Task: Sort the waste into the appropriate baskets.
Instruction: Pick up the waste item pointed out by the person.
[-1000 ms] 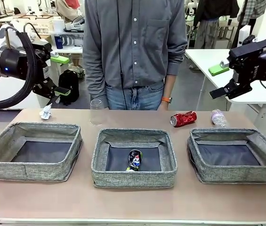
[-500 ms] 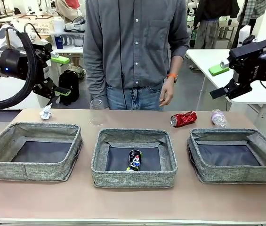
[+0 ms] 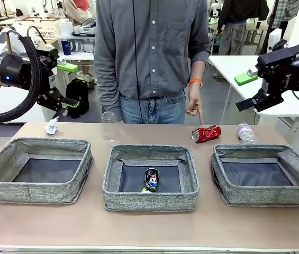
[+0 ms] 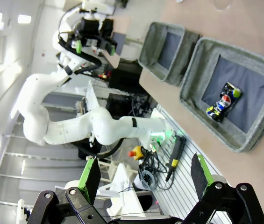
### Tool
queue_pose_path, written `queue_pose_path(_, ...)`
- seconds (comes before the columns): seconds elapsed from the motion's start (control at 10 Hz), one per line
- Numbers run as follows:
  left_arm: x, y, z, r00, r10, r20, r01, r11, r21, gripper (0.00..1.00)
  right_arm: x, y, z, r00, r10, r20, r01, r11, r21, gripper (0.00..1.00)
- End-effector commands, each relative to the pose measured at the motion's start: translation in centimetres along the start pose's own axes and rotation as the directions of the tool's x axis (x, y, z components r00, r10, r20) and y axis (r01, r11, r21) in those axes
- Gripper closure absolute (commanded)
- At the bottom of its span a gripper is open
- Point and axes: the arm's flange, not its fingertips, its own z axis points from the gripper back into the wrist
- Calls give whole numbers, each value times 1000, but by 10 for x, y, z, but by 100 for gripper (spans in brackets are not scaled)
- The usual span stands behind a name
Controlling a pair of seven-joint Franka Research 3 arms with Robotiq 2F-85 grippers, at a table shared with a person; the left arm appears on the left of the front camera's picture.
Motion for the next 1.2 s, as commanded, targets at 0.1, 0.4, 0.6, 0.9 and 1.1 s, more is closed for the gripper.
queue_pose_path(0.1, -1, -1, 1, 1000, -11, -4, 11, 1000, 9, 0, 3, 2, -1, 1000, 25, 11, -26, 999, 27, 0)
queue_pose_path(0.4, -1, -1, 1, 1000, -11, -4, 11, 1000, 9, 0, 0, 0, 0, 1000, 0, 0, 0, 1000, 0, 0)
queue_pose_path(0.6, -1, -1, 1, 1000, -11, -4, 11, 1000, 9, 0, 67, -16, -10, 981, 178, 81, -135, 916, -379, 0)
queue_pose_path(0.9, -1, -1, 1, 1000, -11, -4, 11, 1000, 9, 0, 120, -51, -31, 798, 566, -205, -568, 596, -567, 0)
queue_pose_path(1.1, -1, -1, 1, 1000, -11, -4, 11, 1000, 9, 0, 125, -53, -34, 805, 482, -346, -593, 668, -449, 0)
